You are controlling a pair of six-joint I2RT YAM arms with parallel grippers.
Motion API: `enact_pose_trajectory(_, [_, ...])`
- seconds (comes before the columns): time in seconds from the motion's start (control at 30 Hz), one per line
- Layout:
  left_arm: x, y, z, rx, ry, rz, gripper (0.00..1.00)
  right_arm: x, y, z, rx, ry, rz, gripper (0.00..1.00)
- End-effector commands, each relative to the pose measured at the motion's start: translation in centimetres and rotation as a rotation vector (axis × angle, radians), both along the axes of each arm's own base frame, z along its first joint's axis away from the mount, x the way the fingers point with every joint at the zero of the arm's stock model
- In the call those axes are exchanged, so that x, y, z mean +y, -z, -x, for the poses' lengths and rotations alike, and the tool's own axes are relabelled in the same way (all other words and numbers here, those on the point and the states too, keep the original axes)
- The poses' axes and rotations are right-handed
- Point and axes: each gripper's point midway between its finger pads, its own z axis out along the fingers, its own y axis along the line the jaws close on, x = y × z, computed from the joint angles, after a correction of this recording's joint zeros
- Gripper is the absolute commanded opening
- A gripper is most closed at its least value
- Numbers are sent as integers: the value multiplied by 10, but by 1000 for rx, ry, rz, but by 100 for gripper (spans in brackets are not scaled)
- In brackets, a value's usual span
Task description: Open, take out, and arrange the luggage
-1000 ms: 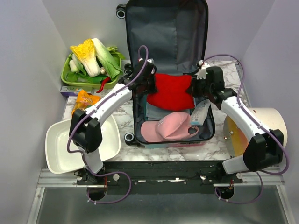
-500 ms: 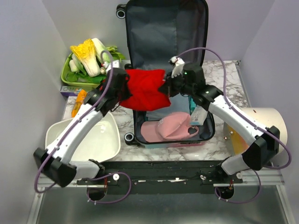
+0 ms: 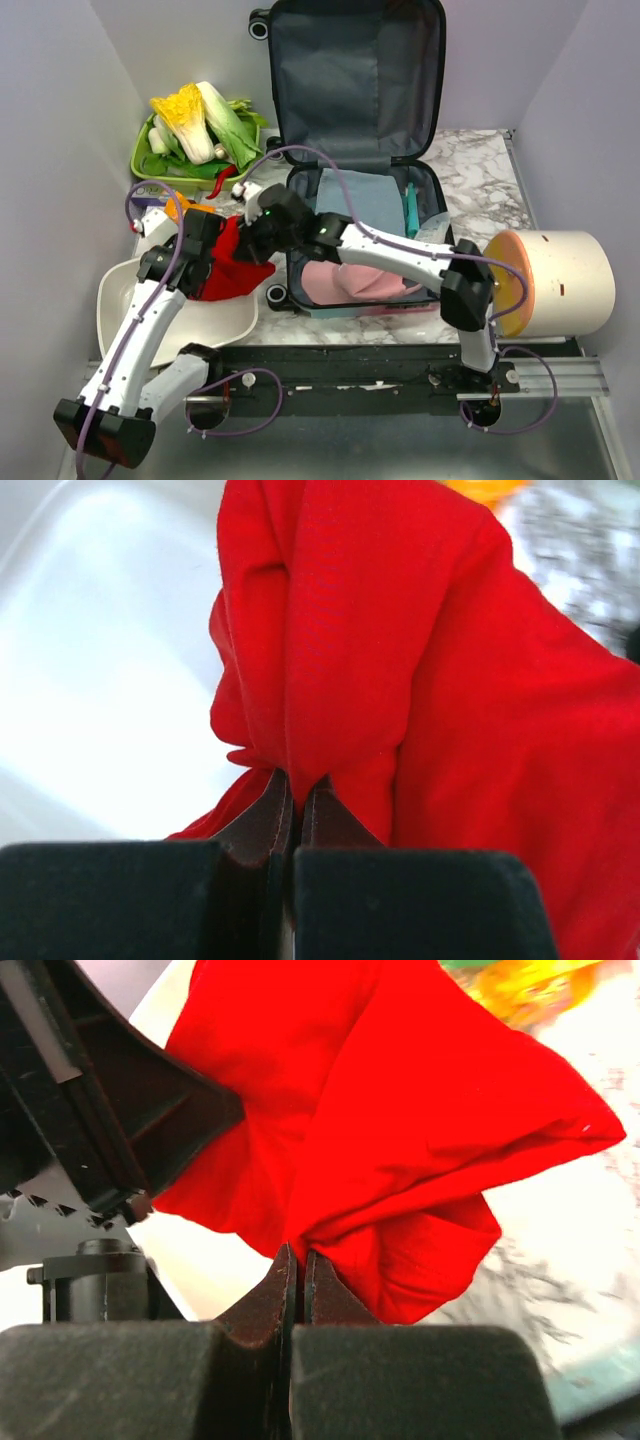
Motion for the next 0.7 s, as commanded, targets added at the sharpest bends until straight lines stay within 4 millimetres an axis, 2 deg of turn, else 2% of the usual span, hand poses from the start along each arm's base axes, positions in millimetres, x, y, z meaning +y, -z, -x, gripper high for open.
enact_pose_trajectory(0.0, [41,14,38,28,-251,-65,0,42,20,36,28,-54,26,1])
enact_pose_trajectory(0.07, [49,14,54,-15,-327,-49,0,52,31,56,33,-87,48,1])
enact_pose_trajectory(0.23, [60,27,72,-110,-390,-31,0,61,75,74,100,-61,114,1])
enact_pose_trajectory(0.3, [58,25,69,-136,-381,-16,0,63,89,72,124,-44,128,1])
enact_pose_trajectory(0.37, [60,25,69,-140,-388,-21,0,64,104,61,101,7,152,1])
enact_pose_trajectory(0.53, [57,39,67,-82,-402,-25,1,61,119,48,78,83,187,1])
enact_pose_trajectory(0.63, [59,43,72,-51,-447,-33,15,59,131,47,83,95,209,1])
enact_pose_trajectory(0.67, [63,43,78,-35,-464,-52,23,59,134,47,85,95,218,1])
